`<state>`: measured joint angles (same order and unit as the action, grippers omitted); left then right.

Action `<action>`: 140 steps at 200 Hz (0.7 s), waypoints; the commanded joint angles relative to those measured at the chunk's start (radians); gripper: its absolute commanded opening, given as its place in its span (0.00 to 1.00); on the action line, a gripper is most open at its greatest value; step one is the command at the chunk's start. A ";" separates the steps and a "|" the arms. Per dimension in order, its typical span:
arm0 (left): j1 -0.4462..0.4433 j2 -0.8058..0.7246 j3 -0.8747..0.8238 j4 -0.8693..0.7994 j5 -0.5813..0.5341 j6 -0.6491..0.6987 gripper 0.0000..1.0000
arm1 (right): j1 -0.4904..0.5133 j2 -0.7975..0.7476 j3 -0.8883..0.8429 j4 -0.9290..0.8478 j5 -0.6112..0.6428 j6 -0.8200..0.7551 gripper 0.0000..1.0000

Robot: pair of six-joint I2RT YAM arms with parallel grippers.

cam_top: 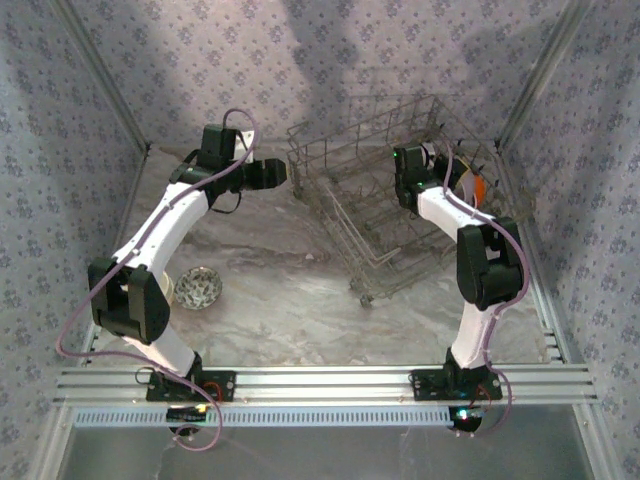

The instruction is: Load the bowls into the dish rack

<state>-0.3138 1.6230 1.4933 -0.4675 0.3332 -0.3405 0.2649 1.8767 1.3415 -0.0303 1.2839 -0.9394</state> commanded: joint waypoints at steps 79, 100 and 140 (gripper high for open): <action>0.010 -0.026 0.002 0.018 0.036 0.009 0.72 | 0.042 0.082 -0.012 -0.196 -0.042 0.177 0.00; 0.010 -0.026 0.003 0.018 0.036 0.010 0.72 | 0.043 0.084 -0.026 -0.183 -0.041 0.180 0.00; 0.010 -0.026 0.003 0.018 0.038 0.009 0.72 | 0.050 0.093 -0.033 -0.203 -0.036 0.207 0.00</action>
<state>-0.3138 1.6230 1.4933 -0.4675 0.3523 -0.3408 0.2939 1.9057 1.3518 -0.1219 1.3575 -0.7765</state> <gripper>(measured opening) 0.721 0.122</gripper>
